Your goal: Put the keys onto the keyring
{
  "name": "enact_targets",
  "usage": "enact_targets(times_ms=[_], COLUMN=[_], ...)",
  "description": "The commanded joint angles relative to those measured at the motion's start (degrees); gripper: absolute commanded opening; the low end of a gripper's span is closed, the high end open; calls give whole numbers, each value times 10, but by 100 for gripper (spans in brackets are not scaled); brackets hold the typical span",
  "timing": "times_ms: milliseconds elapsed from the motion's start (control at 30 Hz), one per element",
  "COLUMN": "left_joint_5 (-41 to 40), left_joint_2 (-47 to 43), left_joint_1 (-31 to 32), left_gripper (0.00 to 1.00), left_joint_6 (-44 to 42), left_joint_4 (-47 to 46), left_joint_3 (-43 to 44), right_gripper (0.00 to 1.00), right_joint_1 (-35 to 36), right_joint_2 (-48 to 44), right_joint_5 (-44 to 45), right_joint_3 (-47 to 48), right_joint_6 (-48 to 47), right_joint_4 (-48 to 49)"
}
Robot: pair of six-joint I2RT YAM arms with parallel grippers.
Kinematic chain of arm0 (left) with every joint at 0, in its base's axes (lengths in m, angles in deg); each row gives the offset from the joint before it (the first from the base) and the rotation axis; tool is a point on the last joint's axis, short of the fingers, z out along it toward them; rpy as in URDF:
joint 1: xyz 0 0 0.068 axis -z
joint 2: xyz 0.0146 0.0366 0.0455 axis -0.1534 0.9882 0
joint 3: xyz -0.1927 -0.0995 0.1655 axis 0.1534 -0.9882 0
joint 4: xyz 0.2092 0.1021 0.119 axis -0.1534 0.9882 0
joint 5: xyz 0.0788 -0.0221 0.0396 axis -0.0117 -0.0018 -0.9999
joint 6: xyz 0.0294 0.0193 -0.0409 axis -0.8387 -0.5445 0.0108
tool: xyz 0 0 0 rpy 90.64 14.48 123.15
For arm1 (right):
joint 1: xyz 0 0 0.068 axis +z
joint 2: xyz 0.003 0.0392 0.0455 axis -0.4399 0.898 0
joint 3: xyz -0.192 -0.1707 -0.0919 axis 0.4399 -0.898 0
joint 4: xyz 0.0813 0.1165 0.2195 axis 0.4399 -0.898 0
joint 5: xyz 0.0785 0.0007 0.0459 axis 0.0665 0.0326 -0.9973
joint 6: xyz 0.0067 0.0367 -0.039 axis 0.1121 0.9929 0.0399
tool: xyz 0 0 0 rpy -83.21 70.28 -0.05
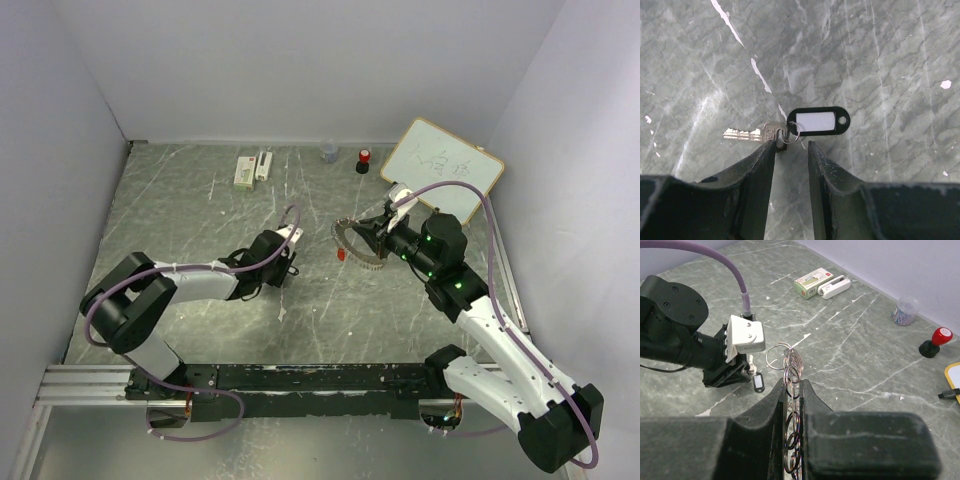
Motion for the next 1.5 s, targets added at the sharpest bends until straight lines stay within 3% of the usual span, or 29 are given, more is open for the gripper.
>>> enact_targets(times_ms=[0, 267, 600, 967, 1467], left_joint_5=[-20, -33, -41, 50, 190], left_joint_2=[11, 32, 33, -96, -121], left_joint_1=[10, 13, 14, 14, 12], left_gripper=[43, 41, 7, 7, 7], left_joint_6=[-15, -21, -26, -50, -128], left_joint_4=[-16, -11, -8, 58, 110], left_joint_3=[25, 41, 47, 96, 227], right_gripper=[0, 0, 0, 0, 0], right_joint_1=[-1, -2, -2, -2, -2], right_joint_2=[-4, -4, -9, -6, 19], right_joint_5=[-3, -2, -1, -25, -64], right_joint_3=[-1, -1, -6, -4, 23], right_joint_6=[-4, -5, -5, -9, -19], right_joint_4=[19, 20, 21, 20, -7])
